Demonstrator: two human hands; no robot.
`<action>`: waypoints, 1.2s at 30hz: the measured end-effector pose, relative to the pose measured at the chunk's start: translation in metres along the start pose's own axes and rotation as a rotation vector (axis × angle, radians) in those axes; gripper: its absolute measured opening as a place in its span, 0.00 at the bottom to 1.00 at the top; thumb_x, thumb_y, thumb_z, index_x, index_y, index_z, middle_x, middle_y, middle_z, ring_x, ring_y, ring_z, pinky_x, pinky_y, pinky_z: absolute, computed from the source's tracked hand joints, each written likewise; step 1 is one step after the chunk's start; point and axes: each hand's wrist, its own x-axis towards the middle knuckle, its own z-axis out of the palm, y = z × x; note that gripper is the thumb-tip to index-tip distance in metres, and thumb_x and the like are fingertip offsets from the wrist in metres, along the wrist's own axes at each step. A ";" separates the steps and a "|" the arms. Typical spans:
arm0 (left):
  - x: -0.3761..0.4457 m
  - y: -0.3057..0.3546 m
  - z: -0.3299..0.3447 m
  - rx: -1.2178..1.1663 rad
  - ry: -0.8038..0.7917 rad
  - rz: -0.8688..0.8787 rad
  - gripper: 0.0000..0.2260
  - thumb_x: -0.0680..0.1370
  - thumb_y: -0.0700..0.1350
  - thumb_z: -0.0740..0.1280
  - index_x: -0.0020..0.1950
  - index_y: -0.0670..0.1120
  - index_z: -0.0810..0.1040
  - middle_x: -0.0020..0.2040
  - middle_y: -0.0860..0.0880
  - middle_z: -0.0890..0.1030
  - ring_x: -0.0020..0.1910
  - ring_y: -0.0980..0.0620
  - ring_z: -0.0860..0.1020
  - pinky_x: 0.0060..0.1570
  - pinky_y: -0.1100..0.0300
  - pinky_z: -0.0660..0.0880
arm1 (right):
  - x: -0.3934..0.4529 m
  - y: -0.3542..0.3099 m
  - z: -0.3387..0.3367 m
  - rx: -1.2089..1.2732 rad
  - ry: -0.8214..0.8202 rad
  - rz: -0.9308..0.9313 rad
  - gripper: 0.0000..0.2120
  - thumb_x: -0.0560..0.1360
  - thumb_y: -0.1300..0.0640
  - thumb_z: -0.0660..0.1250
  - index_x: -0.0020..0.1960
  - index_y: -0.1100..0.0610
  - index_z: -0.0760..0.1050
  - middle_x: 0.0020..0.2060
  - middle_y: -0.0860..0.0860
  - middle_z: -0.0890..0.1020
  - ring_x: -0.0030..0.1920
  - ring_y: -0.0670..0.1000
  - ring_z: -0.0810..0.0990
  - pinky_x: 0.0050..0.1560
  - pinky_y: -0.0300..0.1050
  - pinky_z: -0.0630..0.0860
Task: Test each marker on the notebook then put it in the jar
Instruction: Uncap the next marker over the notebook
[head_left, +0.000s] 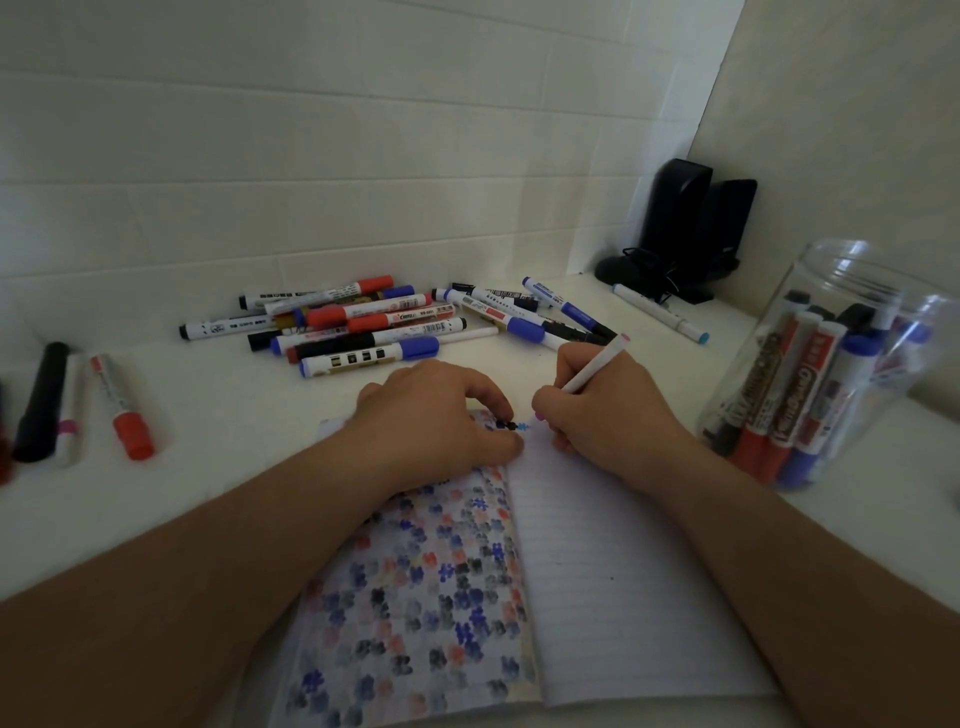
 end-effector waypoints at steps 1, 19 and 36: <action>0.000 0.000 0.000 0.002 -0.001 0.001 0.16 0.68 0.70 0.71 0.53 0.69 0.79 0.62 0.60 0.77 0.61 0.53 0.75 0.63 0.44 0.74 | 0.000 0.000 0.000 -0.010 0.006 -0.009 0.14 0.74 0.61 0.73 0.36 0.56 0.70 0.36 0.63 0.81 0.36 0.61 0.85 0.39 0.57 0.83; 0.001 -0.001 0.001 0.000 -0.004 -0.001 0.16 0.67 0.71 0.71 0.52 0.69 0.79 0.61 0.60 0.77 0.60 0.54 0.75 0.62 0.45 0.75 | 0.000 0.004 0.000 0.082 0.027 0.013 0.11 0.74 0.63 0.71 0.37 0.58 0.70 0.34 0.62 0.81 0.29 0.55 0.83 0.38 0.57 0.84; -0.005 0.004 -0.002 0.000 -0.005 -0.007 0.15 0.69 0.70 0.72 0.53 0.68 0.80 0.61 0.59 0.77 0.61 0.53 0.75 0.63 0.44 0.74 | -0.001 0.007 -0.001 0.202 0.007 0.058 0.08 0.76 0.64 0.70 0.40 0.61 0.72 0.29 0.56 0.83 0.29 0.53 0.84 0.40 0.59 0.84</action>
